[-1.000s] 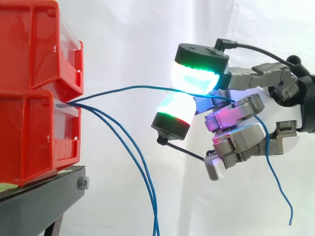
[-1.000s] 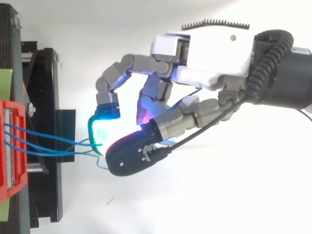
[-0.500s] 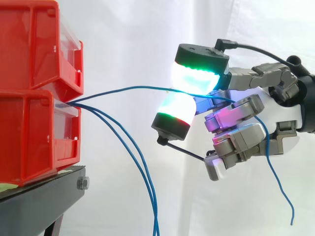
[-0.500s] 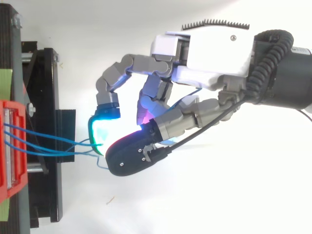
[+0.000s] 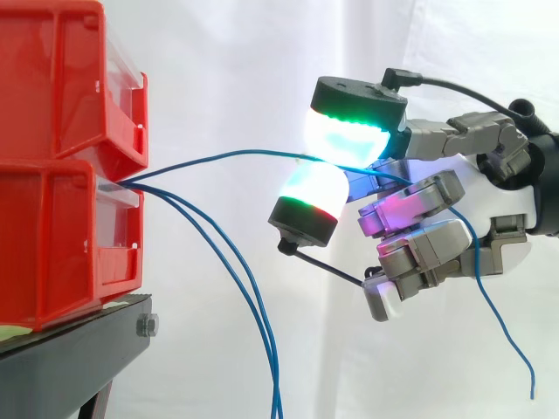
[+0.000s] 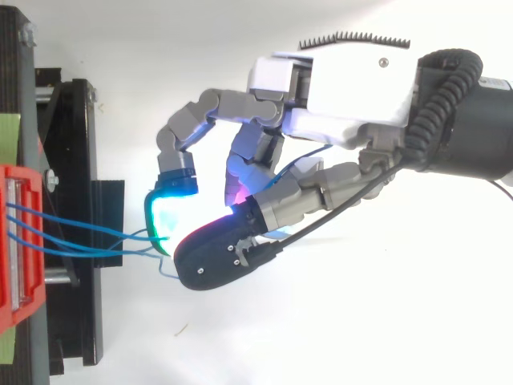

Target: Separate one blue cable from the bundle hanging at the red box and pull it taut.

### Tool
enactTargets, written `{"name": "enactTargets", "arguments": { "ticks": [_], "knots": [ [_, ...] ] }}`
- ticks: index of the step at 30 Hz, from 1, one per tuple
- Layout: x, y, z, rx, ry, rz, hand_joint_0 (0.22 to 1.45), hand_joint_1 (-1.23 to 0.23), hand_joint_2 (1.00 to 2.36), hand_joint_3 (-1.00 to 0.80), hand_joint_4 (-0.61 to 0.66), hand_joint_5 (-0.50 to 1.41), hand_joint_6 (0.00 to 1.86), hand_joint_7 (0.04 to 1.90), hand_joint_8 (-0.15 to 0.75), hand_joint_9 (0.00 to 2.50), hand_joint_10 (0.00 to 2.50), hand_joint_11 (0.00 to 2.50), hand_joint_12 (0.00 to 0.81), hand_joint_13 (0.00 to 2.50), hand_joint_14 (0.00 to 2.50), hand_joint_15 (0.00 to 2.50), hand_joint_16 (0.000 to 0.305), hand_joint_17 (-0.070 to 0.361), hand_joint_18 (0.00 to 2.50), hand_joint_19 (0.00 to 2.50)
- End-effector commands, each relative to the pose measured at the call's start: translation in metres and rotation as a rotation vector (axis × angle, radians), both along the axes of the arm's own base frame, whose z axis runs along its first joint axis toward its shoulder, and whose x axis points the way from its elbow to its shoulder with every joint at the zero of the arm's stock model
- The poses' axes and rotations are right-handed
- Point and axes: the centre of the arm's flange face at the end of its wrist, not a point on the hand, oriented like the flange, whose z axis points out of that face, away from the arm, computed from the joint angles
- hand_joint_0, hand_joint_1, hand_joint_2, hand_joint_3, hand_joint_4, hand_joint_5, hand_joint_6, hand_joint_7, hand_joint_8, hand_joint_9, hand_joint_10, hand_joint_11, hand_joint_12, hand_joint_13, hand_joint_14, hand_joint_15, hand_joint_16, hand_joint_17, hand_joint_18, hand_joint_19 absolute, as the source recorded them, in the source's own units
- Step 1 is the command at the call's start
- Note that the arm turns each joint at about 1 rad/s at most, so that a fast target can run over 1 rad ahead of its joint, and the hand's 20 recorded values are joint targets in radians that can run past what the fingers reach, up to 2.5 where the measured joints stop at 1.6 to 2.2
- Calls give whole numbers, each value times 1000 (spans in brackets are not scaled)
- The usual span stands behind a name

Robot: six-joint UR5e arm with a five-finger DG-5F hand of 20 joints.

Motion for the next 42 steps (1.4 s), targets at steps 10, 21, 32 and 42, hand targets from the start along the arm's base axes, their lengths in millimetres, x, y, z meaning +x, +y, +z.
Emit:
{"name": "enactTargets", "arguments": {
  "ticks": [10, 21, 32, 42],
  "knots": [
    [0, 0, 0, 0, 0, 0, 692, -798, 1017, -171, -106, -179, 954, 1127, 283, 1089, 1523, 1434, 333, 1409, 4, 1666, 46, 103, 912, 753],
    [0, 0, 0, 0, 0, 0, 695, -791, 1018, -174, -109, -178, 954, 1128, 286, 1085, 1488, 1435, 323, 1408, 4, 1668, 45, 101, 909, 765],
    [0, 0, 0, 0, -3, -2, 694, -786, 1018, -174, -106, -178, 954, 1123, 286, 1087, 1465, 1429, 330, 1410, 4, 1654, 45, 102, 903, 765],
    [0, 0, 0, 0, 0, -2, 692, -784, 1018, -173, -99, -177, 953, 1128, 285, 1093, 1438, 1448, 322, 1412, 5, 1657, 45, 102, 901, 764]
  ]
}}
